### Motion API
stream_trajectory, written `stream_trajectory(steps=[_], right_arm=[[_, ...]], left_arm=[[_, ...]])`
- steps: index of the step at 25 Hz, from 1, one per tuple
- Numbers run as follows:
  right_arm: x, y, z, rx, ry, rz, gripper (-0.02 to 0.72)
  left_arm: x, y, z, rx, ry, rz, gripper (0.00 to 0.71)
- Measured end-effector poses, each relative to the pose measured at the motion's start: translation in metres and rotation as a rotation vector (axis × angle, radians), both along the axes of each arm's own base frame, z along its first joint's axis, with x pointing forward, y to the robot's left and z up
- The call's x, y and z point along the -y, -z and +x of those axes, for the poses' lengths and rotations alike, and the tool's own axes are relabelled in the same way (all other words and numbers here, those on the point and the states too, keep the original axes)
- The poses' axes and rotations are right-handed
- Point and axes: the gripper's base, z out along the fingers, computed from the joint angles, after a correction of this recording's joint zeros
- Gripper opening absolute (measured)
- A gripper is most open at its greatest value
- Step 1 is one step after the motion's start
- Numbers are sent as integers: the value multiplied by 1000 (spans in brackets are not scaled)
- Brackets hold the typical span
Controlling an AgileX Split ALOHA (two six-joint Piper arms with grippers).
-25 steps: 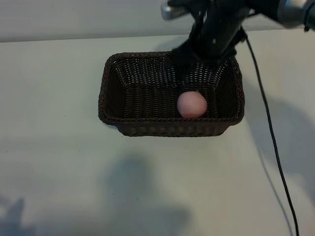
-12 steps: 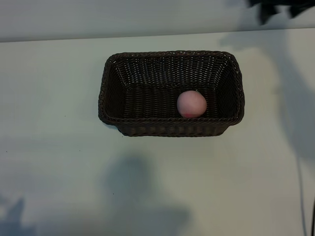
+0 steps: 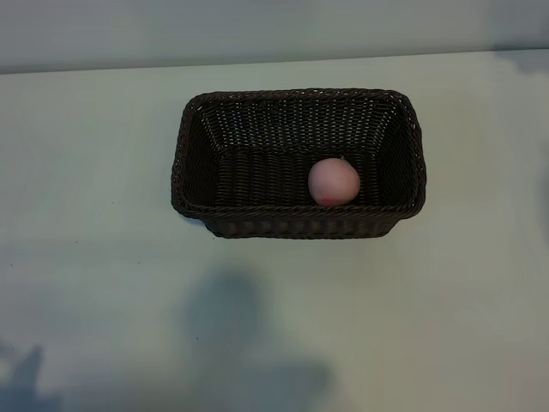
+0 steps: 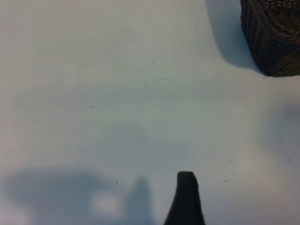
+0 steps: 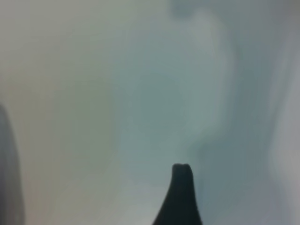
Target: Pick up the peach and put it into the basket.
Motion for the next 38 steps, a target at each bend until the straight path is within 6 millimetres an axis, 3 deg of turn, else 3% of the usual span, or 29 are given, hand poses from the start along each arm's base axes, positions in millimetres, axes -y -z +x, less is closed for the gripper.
stream_trajectory(steps=[4, 11, 16, 21, 22, 27, 31, 34, 38], right_arm=[[4, -22, -31, 24, 16, -6, 595], [-22, -90, -107, 181, -12, -27, 595], [-50, -142, -179, 369, -31, -38, 595], [-82, -167, -265, 537, -71, -89, 595], [-92, -172, -292, 593, -90, -113, 595], [-116, -156, -375, 728, -193, -148, 595], [-114, -125, -419, 770, -151, -202, 595], [-113, -104, -440, 801, -126, -229, 595], [-113, -78, -449, 844, -107, -234, 595]], left_arm=[[0, 0, 0, -1, 0, 0, 590], [0, 0, 0, -1, 1, 1, 590], [0, 0, 0, -1, 1, 1, 590], [0, 0, 0, -1, 1, 1, 590], [0, 0, 0, -1, 1, 1, 590], [0, 0, 0, -1, 0, 0, 590], [0, 0, 0, -1, 0, 0, 590], [0, 0, 0, -1, 1, -1, 590], [0, 0, 0, -1, 1, -1, 590]])
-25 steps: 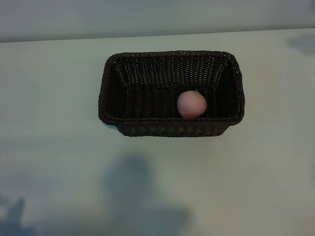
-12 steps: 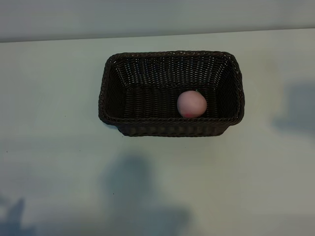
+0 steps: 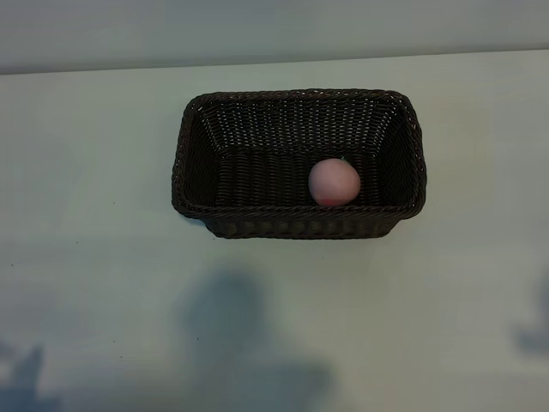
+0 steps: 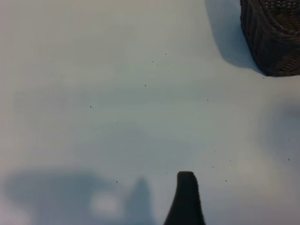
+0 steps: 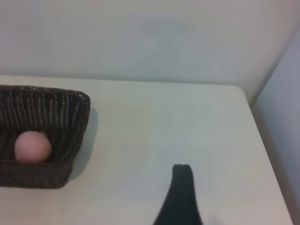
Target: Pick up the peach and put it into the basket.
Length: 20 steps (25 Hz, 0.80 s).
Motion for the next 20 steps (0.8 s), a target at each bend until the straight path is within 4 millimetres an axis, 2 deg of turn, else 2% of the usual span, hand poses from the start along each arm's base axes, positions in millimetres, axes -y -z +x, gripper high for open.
stream_trajectory(steps=[12, 20], right_arm=[[2, 92, 9, -116, 11, 6, 595], [4, 114, 19, -213, 17, 9, 595]], left_arm=[[0, 0, 0, 0, -1, -1, 590], [0, 0, 0, 0, -1, -1, 590]])
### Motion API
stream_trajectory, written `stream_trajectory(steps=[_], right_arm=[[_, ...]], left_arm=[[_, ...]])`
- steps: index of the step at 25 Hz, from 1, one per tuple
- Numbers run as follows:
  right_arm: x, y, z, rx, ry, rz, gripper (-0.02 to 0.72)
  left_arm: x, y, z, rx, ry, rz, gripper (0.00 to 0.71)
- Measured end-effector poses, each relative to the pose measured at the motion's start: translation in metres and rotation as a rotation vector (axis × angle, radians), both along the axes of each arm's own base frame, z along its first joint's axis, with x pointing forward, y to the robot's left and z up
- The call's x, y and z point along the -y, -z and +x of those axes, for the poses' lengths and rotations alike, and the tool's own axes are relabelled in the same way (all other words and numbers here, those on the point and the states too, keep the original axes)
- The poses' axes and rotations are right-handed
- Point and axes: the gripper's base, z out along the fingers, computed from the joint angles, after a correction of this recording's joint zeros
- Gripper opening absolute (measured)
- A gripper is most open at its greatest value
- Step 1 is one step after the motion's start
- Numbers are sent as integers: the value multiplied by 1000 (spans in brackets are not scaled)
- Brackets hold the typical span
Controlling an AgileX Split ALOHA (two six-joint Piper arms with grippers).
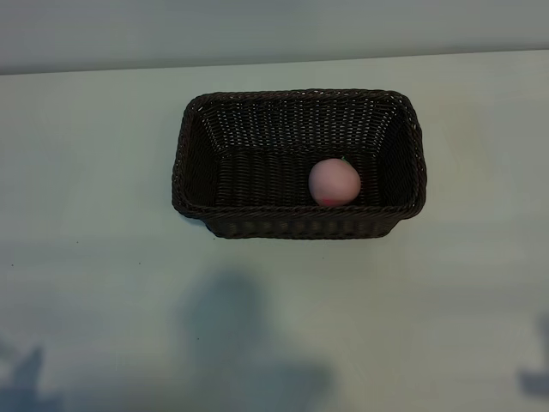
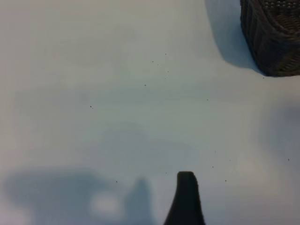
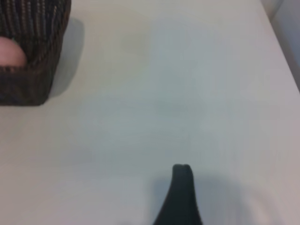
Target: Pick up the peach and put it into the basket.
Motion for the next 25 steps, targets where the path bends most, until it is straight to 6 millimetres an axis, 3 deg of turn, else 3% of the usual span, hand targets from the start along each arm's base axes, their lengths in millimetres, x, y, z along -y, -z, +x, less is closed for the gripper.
stream_trajectory(steps=[25], right_arm=[[1, 8, 9, 30, 21, 41, 594]], left_arm=[[0, 0, 0, 0, 0, 0, 590]])
